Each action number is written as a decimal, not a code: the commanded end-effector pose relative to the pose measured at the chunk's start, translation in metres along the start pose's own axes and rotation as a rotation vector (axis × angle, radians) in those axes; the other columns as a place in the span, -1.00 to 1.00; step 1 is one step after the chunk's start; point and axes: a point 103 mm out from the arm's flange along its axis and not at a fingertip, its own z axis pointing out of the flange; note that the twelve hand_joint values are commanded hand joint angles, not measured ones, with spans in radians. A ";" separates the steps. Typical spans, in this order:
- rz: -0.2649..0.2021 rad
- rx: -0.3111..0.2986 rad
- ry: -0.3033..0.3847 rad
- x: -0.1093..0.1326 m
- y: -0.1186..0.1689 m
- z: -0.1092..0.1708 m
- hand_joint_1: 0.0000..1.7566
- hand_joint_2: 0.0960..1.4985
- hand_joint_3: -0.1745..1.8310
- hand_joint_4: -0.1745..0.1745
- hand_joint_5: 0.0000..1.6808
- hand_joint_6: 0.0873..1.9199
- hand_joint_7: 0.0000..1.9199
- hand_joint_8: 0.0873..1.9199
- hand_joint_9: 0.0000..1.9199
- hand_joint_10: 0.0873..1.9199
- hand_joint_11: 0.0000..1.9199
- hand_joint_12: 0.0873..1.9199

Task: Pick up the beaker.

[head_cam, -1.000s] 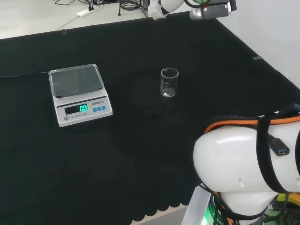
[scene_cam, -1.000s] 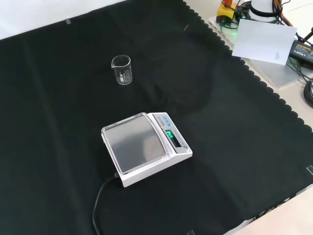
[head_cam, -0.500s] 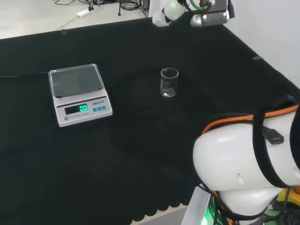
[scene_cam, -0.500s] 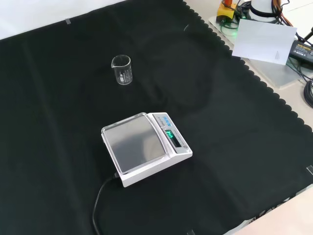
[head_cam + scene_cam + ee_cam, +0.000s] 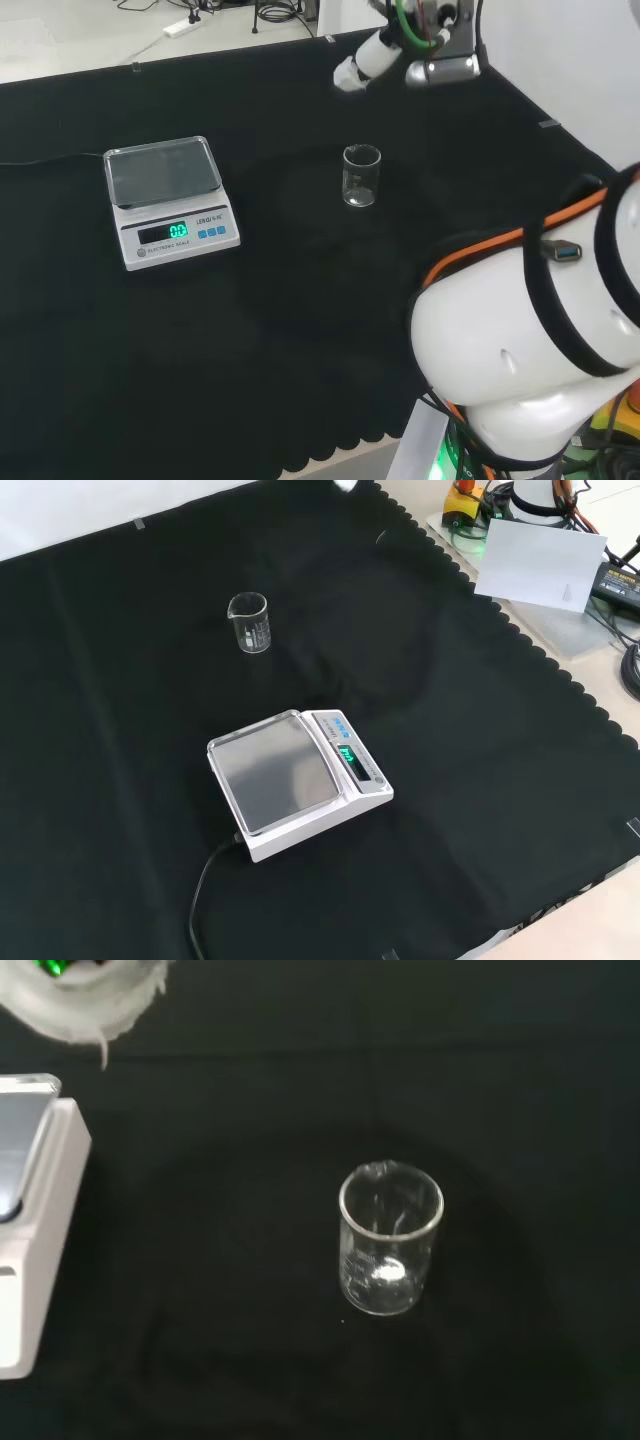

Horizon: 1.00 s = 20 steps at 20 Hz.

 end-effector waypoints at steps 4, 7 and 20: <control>0.029 0.043 0.016 -0.028 0.040 0.052 -0.15 -0.30 -0.52 0.10 -0.85 -1.00 -0.99 -0.30 -0.84 -0.08 -1.00 0.43; 0.043 0.059 0.030 -0.033 0.045 0.062 -0.15 -0.30 -0.52 0.11 -0.84 -1.00 -0.99 -0.31 -0.85 -0.08 -1.00 0.43; -0.008 0.141 0.029 -0.013 0.077 0.116 -0.15 -0.30 -0.53 0.14 -0.81 -1.00 -0.98 -0.31 -0.87 -0.09 -1.00 0.41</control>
